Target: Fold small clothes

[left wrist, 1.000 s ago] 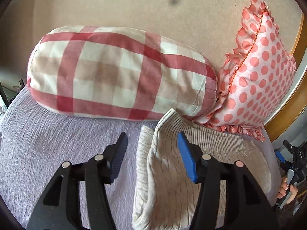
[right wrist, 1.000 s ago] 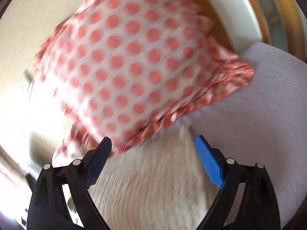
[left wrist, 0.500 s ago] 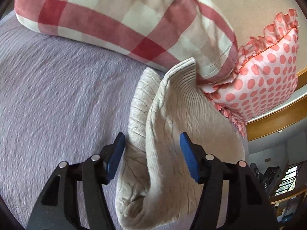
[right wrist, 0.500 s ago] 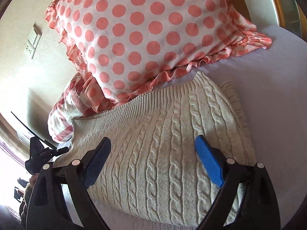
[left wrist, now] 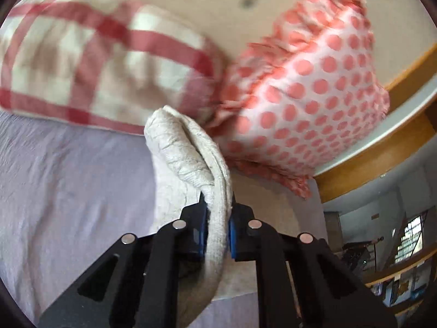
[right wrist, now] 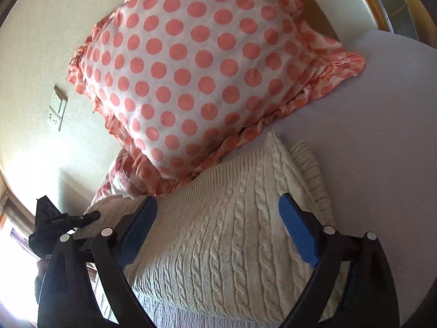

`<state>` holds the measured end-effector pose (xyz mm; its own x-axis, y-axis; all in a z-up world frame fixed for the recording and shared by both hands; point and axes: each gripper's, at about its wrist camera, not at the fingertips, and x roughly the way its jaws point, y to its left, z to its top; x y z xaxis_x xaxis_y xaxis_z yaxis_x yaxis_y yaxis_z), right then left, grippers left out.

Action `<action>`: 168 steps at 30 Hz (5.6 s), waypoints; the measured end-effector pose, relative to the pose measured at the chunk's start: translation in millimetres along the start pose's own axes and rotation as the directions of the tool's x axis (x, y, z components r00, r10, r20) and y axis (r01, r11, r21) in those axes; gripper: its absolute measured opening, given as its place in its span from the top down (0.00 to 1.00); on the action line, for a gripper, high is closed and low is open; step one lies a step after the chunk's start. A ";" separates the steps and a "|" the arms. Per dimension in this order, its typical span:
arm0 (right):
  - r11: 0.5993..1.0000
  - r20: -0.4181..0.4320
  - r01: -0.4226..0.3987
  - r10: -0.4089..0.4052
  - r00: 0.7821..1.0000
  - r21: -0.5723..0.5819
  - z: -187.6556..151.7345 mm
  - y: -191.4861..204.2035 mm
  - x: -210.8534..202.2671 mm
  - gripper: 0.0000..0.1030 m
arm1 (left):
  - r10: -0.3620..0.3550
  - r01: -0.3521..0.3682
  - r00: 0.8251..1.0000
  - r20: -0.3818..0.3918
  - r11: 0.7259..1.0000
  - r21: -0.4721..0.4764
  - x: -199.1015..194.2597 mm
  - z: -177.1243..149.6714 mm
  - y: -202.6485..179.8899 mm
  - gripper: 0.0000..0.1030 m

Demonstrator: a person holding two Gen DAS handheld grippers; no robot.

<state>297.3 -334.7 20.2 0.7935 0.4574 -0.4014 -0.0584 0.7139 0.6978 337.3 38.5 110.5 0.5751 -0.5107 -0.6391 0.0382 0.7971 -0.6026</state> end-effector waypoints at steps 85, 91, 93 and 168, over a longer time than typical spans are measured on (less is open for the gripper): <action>0.997 -0.499 -0.054 0.024 0.866 -0.045 -53.4 57.1 54.9 0.65 | 0.068 -0.041 0.994 -0.089 0.961 0.274 30.8 -128.2 -3.8 0.76; 0.926 -0.240 0.093 -0.190 0.952 -0.366 -81.1 108.0 -19.1 0.01 | 0.241 -0.264 0.964 0.109 0.858 0.441 -24.8 -167.6 -22.1 0.15; 0.859 -0.165 0.179 -0.288 0.943 -0.480 -95.6 115.3 -26.0 0.01 | 0.320 -0.357 0.934 0.159 0.817 0.453 -29.1 -179.5 -19.7 0.09; 0.732 -0.178 0.372 -0.553 0.814 -0.571 -137.3 90.9 16.1 0.01 | 0.489 -0.466 0.871 0.051 0.788 0.402 9.4 -185.1 18.4 0.02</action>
<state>221.7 -189.6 -4.3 0.5703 0.0721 -0.8182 -0.0936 0.9954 0.0225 192.1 -11.3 5.0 0.5614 -0.0385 -0.8266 0.0905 0.9958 0.0151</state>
